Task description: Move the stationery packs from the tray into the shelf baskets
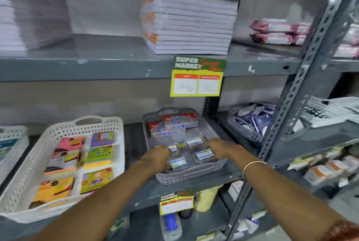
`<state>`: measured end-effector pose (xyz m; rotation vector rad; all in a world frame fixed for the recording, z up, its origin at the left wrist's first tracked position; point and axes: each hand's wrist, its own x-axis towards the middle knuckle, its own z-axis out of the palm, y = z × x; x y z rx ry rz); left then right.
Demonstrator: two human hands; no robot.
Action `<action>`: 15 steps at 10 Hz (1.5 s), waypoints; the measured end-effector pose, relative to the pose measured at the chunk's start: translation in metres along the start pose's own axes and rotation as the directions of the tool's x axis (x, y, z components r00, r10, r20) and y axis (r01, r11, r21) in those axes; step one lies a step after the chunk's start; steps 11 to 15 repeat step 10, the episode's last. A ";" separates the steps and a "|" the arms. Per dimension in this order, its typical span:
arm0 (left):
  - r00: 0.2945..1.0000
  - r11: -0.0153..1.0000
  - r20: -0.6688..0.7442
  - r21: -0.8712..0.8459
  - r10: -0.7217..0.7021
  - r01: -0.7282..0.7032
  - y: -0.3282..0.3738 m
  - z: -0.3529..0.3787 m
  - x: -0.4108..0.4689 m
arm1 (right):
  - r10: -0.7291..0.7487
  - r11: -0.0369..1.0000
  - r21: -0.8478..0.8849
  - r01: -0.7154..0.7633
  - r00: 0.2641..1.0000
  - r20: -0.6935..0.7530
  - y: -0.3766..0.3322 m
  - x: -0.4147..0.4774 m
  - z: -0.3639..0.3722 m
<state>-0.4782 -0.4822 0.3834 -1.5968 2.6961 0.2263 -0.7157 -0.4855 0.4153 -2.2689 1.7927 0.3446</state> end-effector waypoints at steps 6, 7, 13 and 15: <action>0.984 0.987 0.098 -0.040 -0.151 0.156 0.021 0.018 0.018 | -0.123 0.988 0.081 0.131 0.988 -0.088 0.018 0.022 0.027; 0.987 0.990 0.090 -0.034 -0.133 0.136 0.020 0.019 0.018 | -0.110 0.990 0.079 0.119 0.988 -0.107 0.019 0.024 0.031; 0.988 0.984 -0.064 -0.114 -0.144 0.136 0.021 0.012 0.008 | -0.056 0.996 0.056 0.071 0.970 -0.236 0.009 0.013 0.022; 0.988 0.984 -0.064 -0.114 -0.144 0.136 0.021 0.012 0.008 | -0.056 0.996 0.056 0.071 0.970 -0.236 0.009 0.013 0.022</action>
